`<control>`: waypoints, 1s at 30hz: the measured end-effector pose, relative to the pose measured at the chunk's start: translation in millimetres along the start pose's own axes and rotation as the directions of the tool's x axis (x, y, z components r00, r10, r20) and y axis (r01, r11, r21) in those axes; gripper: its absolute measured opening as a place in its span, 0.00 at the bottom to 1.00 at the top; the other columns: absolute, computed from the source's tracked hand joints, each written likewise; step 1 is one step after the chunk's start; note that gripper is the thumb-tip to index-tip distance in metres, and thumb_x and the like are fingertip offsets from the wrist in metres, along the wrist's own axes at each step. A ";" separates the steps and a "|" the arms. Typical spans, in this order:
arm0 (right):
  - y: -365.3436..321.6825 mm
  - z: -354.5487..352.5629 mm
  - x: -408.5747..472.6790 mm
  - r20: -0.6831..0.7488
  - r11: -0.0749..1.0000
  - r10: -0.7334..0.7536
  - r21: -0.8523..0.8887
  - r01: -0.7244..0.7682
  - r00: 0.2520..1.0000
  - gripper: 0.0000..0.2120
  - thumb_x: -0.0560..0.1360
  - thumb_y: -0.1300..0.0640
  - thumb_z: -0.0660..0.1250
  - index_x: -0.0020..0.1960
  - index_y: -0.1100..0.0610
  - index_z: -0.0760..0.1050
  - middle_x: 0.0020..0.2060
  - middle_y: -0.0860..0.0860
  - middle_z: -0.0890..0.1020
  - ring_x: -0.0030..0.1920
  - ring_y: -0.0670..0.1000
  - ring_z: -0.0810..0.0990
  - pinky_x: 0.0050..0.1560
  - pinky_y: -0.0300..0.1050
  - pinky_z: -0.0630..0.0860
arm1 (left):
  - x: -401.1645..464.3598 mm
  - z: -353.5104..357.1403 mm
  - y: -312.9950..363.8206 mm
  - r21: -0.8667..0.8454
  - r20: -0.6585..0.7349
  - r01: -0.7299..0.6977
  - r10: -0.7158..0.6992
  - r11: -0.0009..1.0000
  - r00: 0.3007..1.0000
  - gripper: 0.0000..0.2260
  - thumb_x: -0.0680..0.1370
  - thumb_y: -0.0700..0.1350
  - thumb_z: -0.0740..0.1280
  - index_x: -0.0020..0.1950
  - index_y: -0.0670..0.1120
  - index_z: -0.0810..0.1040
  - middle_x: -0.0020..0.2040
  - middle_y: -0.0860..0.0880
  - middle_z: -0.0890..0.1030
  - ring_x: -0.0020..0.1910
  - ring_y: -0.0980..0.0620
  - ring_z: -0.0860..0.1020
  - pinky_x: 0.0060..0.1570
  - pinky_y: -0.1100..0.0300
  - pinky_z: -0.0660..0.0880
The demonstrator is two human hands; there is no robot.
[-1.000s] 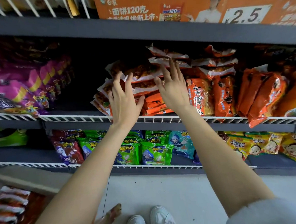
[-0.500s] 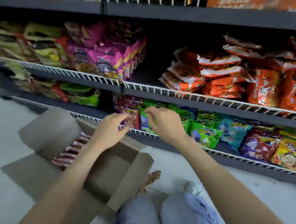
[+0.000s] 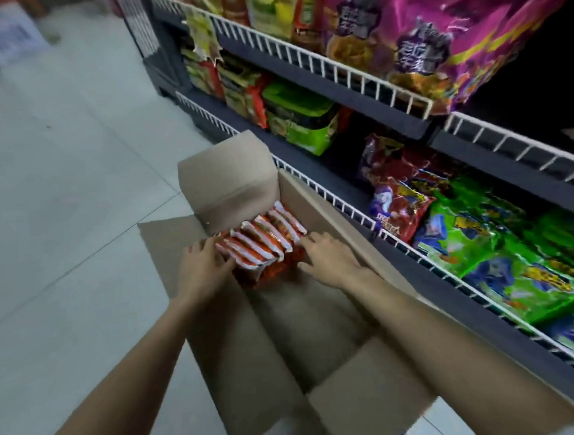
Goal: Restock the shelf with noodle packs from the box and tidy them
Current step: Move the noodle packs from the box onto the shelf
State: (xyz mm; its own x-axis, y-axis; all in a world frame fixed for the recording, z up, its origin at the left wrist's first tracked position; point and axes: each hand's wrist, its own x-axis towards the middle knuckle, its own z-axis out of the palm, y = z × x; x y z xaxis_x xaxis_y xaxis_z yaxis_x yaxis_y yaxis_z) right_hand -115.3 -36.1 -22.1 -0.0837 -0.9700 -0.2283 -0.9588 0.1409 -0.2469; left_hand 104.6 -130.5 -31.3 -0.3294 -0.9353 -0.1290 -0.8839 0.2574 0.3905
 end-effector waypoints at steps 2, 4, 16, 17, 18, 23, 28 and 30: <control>-1.6 15.3 28.9 -0.007 0.999 -0.043 -0.004 0.043 0.999 0.23 0.78 0.47 0.61 0.69 0.56 0.67 0.66 0.56 0.72 0.66 0.58 0.69 0.64 0.52 0.68 | 16.8 12.2 -5.0 0.042 -0.051 0.023 -0.020 0.999 0.998 0.27 0.75 0.58 0.67 0.70 0.49 0.67 0.68 0.42 0.70 0.65 0.42 0.66 0.64 0.48 0.65; -7.1 31.7 58.2 -0.050 0.994 -0.106 0.006 0.107 0.993 0.24 0.78 0.46 0.60 0.71 0.57 0.66 0.69 0.55 0.69 0.69 0.57 0.65 0.68 0.51 0.62 | 28.9 23.9 -4.5 0.101 -0.094 0.046 -0.037 0.994 0.995 0.32 0.72 0.60 0.68 0.72 0.50 0.64 0.70 0.44 0.67 0.68 0.42 0.64 0.66 0.45 0.61; -63.9 149.3 157.3 -0.019 0.981 0.103 -0.164 -0.105 0.995 0.49 0.68 0.30 0.63 0.77 0.58 0.51 0.77 0.59 0.48 0.76 0.60 0.43 0.74 0.61 0.44 | 34.4 54.7 -17.4 0.048 -0.264 0.054 -0.039 0.997 0.964 0.26 0.68 0.49 0.66 0.67 0.49 0.72 0.68 0.52 0.69 0.64 0.50 0.56 0.61 0.49 0.65; -65.1 151.4 158.4 -0.018 0.977 0.159 -0.144 -0.160 0.987 0.49 0.67 0.29 0.63 0.76 0.59 0.52 0.77 0.59 0.46 0.76 0.59 0.41 0.74 0.61 0.43 | 34.0 54.7 -17.6 0.050 -0.261 0.050 -0.035 0.997 0.965 0.26 0.68 0.49 0.65 0.67 0.49 0.72 0.68 0.52 0.69 0.64 0.50 0.56 0.61 0.49 0.64; -65.8 152.6 160.0 -0.012 0.971 0.212 -0.109 -0.212 0.977 0.49 0.66 0.29 0.65 0.75 0.60 0.55 0.77 0.59 0.44 0.76 0.59 0.40 0.74 0.60 0.42 | 33.8 54.7 -18.0 0.047 -0.254 0.049 -0.035 0.998 0.967 0.26 0.67 0.49 0.64 0.66 0.49 0.72 0.68 0.52 0.69 0.64 0.50 0.56 0.61 0.49 0.64; -55.3 140.9 147.3 -0.043 0.979 0.163 -0.118 -0.167 0.986 0.39 0.65 0.34 0.70 0.64 0.61 0.71 0.77 0.60 0.46 0.76 0.59 0.40 0.75 0.58 0.44 | 35.7 51.4 -21.8 0.140 -0.229 0.013 0.020 0.990 0.973 0.27 0.67 0.51 0.63 0.66 0.49 0.72 0.66 0.48 0.70 0.63 0.45 0.60 0.60 0.48 0.64; -9.7 118.3 83.0 0.033 0.982 0.046 -0.186 -0.039 0.998 0.42 0.66 0.36 0.70 0.68 0.64 0.66 0.76 0.62 0.43 0.76 0.60 0.39 0.75 0.56 0.42 | 51.1 41.2 -11.7 0.390 -0.166 -0.217 0.300 0.895 0.939 0.22 0.66 0.48 0.70 0.59 0.46 0.77 0.58 0.42 0.76 0.56 0.39 0.71 0.50 0.49 0.65; 3.1 114.7 58.6 0.080 0.980 0.003 -0.198 0.013 0.997 0.44 0.67 0.37 0.70 0.71 0.64 0.63 0.77 0.61 0.44 0.76 0.59 0.41 0.74 0.54 0.42 | 68.9 36.1 3.5 0.389 0.008 -0.305 0.328 0.869 0.945 0.21 0.70 0.47 0.67 0.63 0.47 0.75 0.61 0.44 0.74 0.59 0.40 0.69 0.54 0.49 0.66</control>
State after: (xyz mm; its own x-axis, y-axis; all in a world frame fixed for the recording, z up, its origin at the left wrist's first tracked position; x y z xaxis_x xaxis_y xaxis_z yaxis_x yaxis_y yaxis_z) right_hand -92.0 -69.7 -144.3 -0.0645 -0.9507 -0.3034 -0.9946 0.0861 -0.0583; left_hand 66.9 -185.3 -71.7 -0.6036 -0.7973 -0.0009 -0.7971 0.6034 0.0242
